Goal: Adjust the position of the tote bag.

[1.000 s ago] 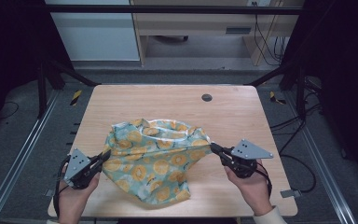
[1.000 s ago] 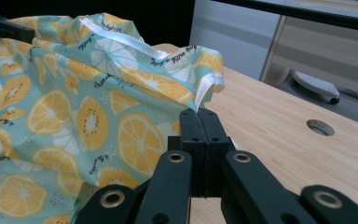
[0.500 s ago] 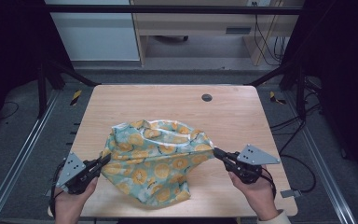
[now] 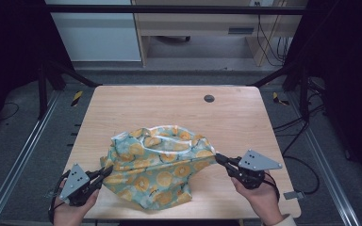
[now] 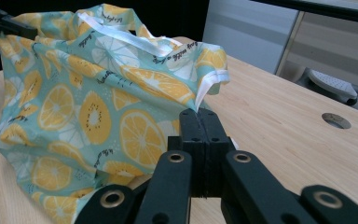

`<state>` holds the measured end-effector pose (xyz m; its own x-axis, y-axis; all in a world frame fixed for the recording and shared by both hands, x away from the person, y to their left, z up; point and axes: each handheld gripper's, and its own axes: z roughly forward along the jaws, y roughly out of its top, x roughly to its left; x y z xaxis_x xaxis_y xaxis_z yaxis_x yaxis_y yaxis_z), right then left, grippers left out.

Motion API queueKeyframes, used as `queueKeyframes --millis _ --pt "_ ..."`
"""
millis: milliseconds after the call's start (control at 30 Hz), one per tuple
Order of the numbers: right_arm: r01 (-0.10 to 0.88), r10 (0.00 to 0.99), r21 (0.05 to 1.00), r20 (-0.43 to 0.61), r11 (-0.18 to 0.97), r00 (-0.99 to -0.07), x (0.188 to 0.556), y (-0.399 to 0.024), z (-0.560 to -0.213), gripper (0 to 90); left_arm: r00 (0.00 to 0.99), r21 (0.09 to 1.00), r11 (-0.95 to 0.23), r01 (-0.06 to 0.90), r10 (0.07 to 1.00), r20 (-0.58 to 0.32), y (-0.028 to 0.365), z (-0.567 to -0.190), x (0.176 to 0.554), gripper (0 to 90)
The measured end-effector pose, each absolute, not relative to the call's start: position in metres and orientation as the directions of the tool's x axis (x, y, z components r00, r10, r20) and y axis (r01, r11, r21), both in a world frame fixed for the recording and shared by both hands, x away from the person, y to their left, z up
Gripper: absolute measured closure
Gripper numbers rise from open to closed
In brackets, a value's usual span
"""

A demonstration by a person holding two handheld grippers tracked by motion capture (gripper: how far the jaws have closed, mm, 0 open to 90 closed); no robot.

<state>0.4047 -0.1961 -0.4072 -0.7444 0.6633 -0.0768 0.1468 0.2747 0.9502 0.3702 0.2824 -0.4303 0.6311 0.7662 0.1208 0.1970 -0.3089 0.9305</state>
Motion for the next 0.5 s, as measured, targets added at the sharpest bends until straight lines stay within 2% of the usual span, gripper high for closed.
queueKeyframes --millis 133,300,500 --pt "0.148 0.658 0.949 -0.076 0.278 -0.749 0.404 -0.197 -0.409 90.0 0.648 0.928 -0.317 0.195 0.752 0.121 0.283 -0.432 0.369 90.0" --pt "0.146 0.647 0.946 -0.08 0.289 -0.758 0.399 -0.2 -0.411 90.0 0.679 0.898 -0.383 0.215 0.72 0.145 0.279 -0.438 0.366 90.0" --pt "0.176 0.611 0.93 -0.064 0.323 -0.789 0.398 -0.201 -0.423 90.0 0.713 0.835 -0.461 0.3 0.69 0.125 0.275 -0.452 0.374 90.0"
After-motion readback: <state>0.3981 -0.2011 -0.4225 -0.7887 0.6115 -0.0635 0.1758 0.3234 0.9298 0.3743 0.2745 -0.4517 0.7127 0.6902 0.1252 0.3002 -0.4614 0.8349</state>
